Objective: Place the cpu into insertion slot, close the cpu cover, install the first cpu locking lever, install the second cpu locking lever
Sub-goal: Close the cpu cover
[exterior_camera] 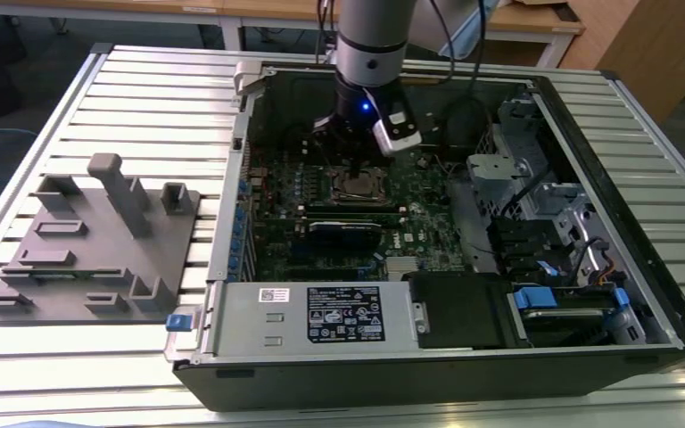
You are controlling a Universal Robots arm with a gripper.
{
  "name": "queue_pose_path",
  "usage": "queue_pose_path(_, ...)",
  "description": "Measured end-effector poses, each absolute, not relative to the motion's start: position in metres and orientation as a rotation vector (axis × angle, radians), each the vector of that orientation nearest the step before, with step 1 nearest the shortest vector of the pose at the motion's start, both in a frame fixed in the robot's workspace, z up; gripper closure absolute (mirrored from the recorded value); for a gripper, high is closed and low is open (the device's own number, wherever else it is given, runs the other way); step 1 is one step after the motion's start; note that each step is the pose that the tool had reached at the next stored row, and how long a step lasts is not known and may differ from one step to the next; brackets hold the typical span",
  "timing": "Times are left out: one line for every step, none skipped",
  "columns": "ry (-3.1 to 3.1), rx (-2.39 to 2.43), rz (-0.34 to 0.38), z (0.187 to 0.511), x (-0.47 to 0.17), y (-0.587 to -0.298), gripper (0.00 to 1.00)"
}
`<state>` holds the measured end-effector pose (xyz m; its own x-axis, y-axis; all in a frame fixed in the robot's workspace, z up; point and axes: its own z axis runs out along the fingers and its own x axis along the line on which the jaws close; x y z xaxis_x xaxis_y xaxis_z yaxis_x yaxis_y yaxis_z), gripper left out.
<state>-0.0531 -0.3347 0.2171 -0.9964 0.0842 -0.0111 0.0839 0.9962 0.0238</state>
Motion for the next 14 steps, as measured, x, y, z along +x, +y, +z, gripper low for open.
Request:
queue_pose_path(3.127, 0.132, 0.036, 0.217, -0.0538, -0.3347, 0.9)
queue_pose_path(3.127, 0.132, 0.036, 0.2169, -0.0544, -0.3347, 0.9)
queue_pose_path(3.126, 0.132, 0.036, 0.2168, -0.0549, -0.3347, 0.9)
queue_pose_path(3.126, 0.132, 0.036, 0.2167, -0.0555, -0.3347, 0.9)
queue_pose_path(3.126, 0.132, 0.036, 0.2165, -0.0562, -0.3347, 0.9)
queue_pose_path(3.126, 0.131, 0.036, 0.2162, -0.0567, -0.3348, 0.9)
queue_pose_path(3.126, 0.132, 0.036, 0.2155, -0.057, -0.3348, 0.9)
queue_pose_path(3.126, 0.131, 0.036, 0.2145, -0.0571, -0.3348, 0.9)
queue_pose_path(3.126, 0.131, 0.036, 0.2132, -0.0572, -0.3348, 0.9)
queue_pose_path(3.126, 0.131, 0.036, 0.2122, -0.0572, -0.3348, 0.9)
queue_pose_path(3.126, 0.132, 0.036, 0.2115, -0.0573, -0.3347, 0.9)
queue_pose_path(3.126, 0.132, 0.036, 0.2112, -0.0575, -0.3348, 0.9)
queue_pose_path(3.126, 0.132, 0.036, 0.2111, -0.0579, -0.3349, 0.9)
queue_pose_path(3.126, 0.132, 0.036, 0.2109, -0.0585, -0.335, 0.9)
